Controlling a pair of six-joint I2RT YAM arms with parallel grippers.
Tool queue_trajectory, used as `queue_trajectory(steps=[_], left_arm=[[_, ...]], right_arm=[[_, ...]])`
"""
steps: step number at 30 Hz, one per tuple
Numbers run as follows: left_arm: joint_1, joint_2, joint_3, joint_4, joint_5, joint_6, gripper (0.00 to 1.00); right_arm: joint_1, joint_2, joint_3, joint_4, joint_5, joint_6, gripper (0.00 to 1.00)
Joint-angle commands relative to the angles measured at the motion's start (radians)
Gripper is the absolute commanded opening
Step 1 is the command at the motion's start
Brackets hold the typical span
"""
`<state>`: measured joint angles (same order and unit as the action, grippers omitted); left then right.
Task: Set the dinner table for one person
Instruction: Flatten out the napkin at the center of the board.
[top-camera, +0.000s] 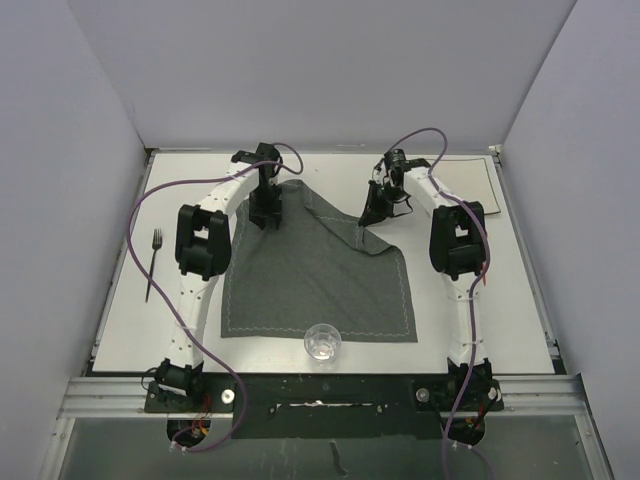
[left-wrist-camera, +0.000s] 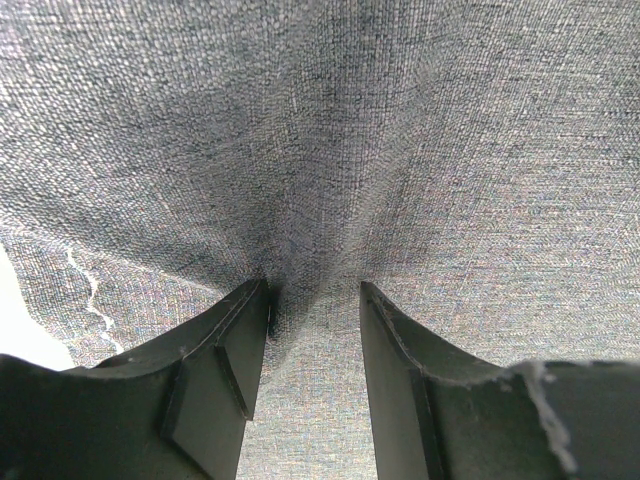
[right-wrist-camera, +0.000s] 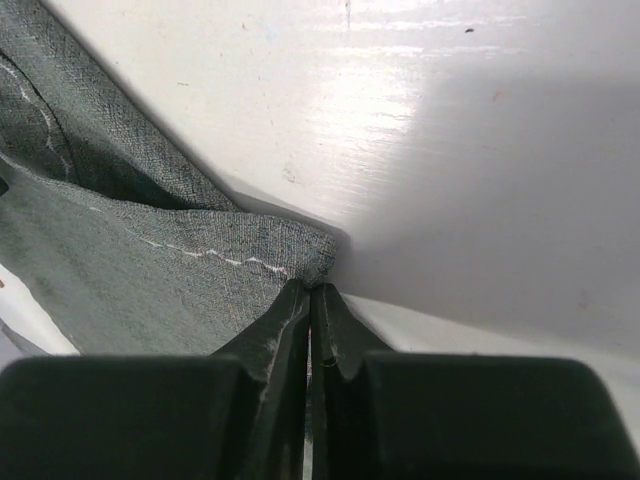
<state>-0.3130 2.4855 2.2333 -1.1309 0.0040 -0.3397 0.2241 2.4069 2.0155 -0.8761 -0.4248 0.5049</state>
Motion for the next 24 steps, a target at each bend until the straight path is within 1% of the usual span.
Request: queue_trajectory(steps=[1,13,19,24], left_arm=[[0.006,0.03,0.009,0.008,-0.007,-0.008,0.4],[0.008,0.025,-0.003,0.011,-0.012,-0.009,0.4],[0.011,0.035,-0.01,0.014,-0.013,-0.011,0.4],[0.012,0.032,-0.021,0.022,-0.014,-0.012,0.4]], right_arm=[[0.005,-0.085,0.071,-0.018,0.076,-0.037,0.0],[0.002,-0.183,0.126,0.022,0.245,-0.077,0.0],[-0.006,-0.167,0.199,0.002,0.254,-0.091,0.0],[-0.016,-0.134,0.271,-0.001,0.335,-0.107,0.0]])
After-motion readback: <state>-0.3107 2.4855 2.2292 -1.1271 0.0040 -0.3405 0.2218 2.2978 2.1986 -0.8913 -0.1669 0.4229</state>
